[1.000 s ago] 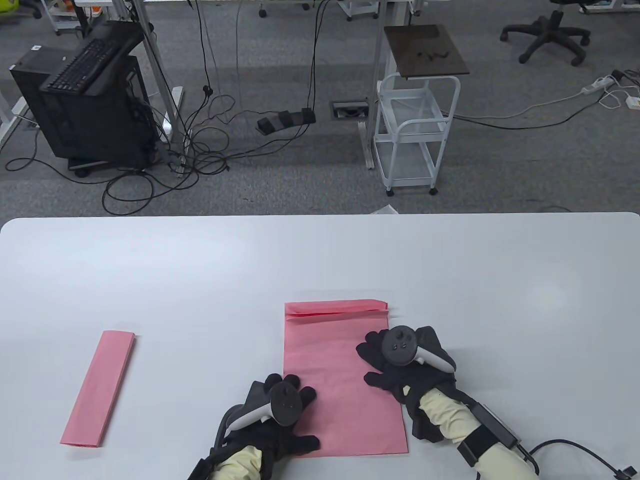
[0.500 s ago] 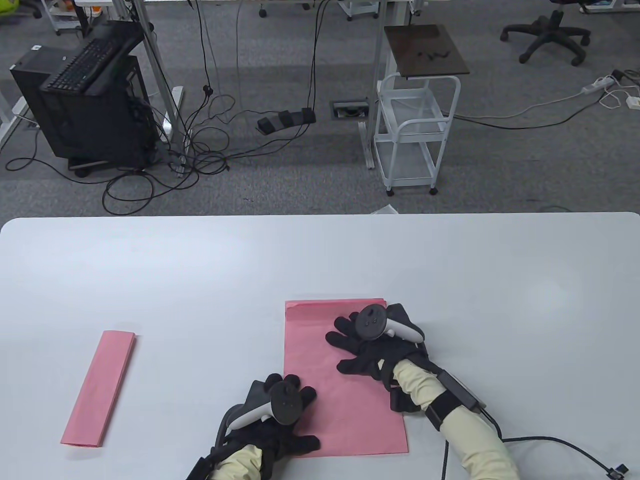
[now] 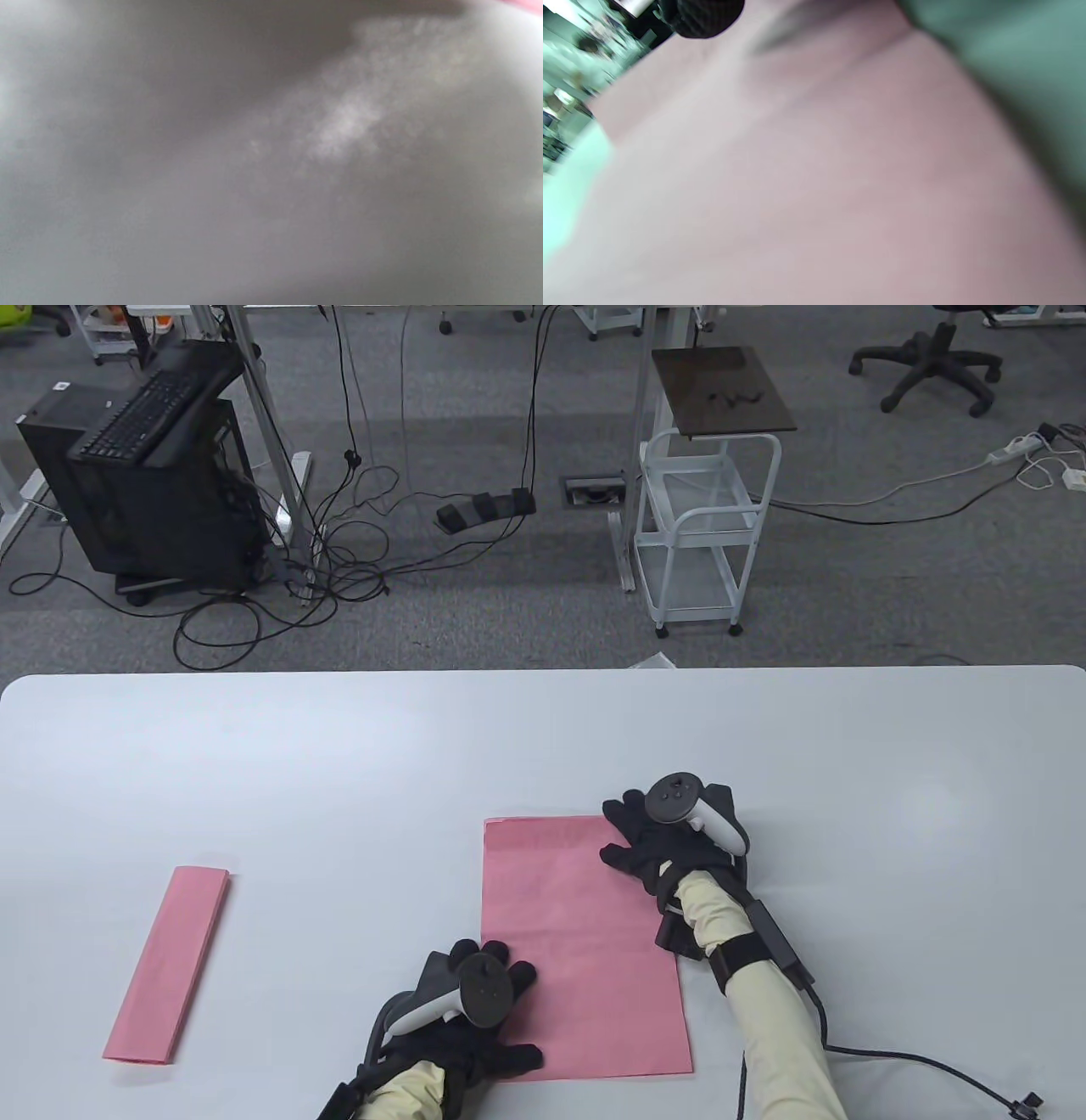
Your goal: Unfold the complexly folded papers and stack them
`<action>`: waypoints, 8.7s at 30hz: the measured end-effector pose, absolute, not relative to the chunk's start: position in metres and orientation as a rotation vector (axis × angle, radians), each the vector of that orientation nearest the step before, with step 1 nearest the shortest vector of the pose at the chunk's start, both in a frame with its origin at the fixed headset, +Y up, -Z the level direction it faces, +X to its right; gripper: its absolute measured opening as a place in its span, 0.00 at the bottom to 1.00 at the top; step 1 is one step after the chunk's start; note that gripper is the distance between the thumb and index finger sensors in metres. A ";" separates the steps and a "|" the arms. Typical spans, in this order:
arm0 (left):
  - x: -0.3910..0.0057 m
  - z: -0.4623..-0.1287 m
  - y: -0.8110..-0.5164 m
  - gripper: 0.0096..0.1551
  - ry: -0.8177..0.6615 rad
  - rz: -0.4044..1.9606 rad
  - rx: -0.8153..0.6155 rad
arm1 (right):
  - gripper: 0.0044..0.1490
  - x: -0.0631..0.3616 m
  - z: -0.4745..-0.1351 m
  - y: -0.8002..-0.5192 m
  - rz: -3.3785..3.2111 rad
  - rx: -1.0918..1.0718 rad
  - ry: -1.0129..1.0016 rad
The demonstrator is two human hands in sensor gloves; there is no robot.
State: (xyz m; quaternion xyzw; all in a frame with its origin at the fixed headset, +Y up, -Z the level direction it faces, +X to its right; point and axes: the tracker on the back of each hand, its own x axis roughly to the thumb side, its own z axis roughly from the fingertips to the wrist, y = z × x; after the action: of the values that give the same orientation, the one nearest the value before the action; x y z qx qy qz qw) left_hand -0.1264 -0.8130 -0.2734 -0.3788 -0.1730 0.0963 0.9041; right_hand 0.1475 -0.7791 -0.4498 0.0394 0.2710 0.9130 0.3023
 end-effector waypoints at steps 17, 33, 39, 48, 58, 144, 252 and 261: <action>-0.126 -0.273 -0.813 0.56 -0.340 0.203 -0.775 | 0.49 0.161 -0.280 -0.802 2.663 0.629 1.012; -0.045 -0.264 -0.805 0.50 -0.506 0.113 -0.743 | 0.48 0.163 -0.281 -0.806 2.593 0.592 1.024; -0.102 -0.264 -0.803 0.52 -0.383 0.088 -0.786 | 0.48 0.163 -0.281 -0.806 2.587 0.592 1.030; -0.146 -0.269 -0.803 0.51 -0.281 0.127 -0.809 | 0.48 0.163 -0.281 -0.806 2.586 0.592 1.038; -0.086 -0.292 -0.779 0.44 -0.604 0.021 -0.691 | 0.48 0.163 -0.281 -0.807 2.576 0.593 1.054; -0.398 -0.287 -0.745 0.52 0.549 0.235 -0.430 | 0.42 0.176 -0.268 -0.745 2.545 0.418 0.521; -0.178 -0.296 -0.753 0.29 -0.166 1.452 -0.528 | 0.24 0.186 -0.314 -0.739 1.676 0.304 -0.044; -0.177 -0.289 -0.758 0.26 -0.018 1.596 -0.459 | 0.23 0.178 -0.314 -0.742 1.645 0.351 0.030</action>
State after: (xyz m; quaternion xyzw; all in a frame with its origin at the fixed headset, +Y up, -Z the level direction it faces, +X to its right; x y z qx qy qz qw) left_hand -0.1765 -0.7582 -0.2885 -0.2041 -0.0080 0.7093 0.6747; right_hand 0.1782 -0.7419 -0.3136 0.1556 0.0132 0.7289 0.6666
